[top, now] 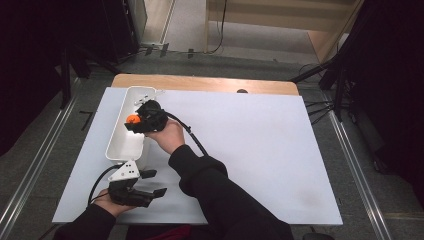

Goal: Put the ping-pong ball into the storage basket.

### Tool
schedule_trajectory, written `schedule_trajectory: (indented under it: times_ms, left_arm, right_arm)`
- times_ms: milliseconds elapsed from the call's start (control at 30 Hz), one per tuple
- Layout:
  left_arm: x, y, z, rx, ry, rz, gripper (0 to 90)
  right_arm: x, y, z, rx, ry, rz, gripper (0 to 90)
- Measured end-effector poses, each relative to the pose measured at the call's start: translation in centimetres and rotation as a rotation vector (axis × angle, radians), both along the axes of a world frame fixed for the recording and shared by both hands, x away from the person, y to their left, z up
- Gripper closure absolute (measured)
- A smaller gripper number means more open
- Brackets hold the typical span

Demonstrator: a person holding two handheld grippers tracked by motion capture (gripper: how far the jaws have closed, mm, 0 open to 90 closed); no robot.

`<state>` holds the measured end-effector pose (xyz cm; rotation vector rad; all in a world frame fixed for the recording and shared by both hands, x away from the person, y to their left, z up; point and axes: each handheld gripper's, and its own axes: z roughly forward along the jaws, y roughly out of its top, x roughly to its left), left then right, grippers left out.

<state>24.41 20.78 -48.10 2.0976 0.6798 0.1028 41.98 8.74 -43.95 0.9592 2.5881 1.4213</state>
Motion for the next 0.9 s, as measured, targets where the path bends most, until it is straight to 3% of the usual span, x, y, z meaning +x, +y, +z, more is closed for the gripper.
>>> schedule_trajectory:
  times_ms: [167,267,367,567,900]
  left_arm:
    - [0.0,0.0,0.0,-0.001,0.000,0.000,26.5]
    - [0.0,0.0,0.0,0.001,0.002,-0.001,26.5]
    - [0.0,0.0,0.0,0.003,0.002,-0.002,26.5]
    - [0.0,0.0,0.0,0.004,-0.001,-0.002,26.5]
    - [0.0,0.0,0.0,0.006,-0.002,-0.002,26.5]
  right_arm:
    - [-0.1,0.0,0.1,-0.011,-0.007,0.003,48.0]
    - [0.1,-0.2,0.2,0.017,-0.011,0.021,32.7]
    - [0.1,-0.4,0.4,-0.001,-0.029,0.017,23.7]
    - [0.1,-1.2,1.1,0.021,-0.014,0.024,23.3]
    - [-0.3,-3.5,2.9,0.036,-0.030,0.037,22.9]
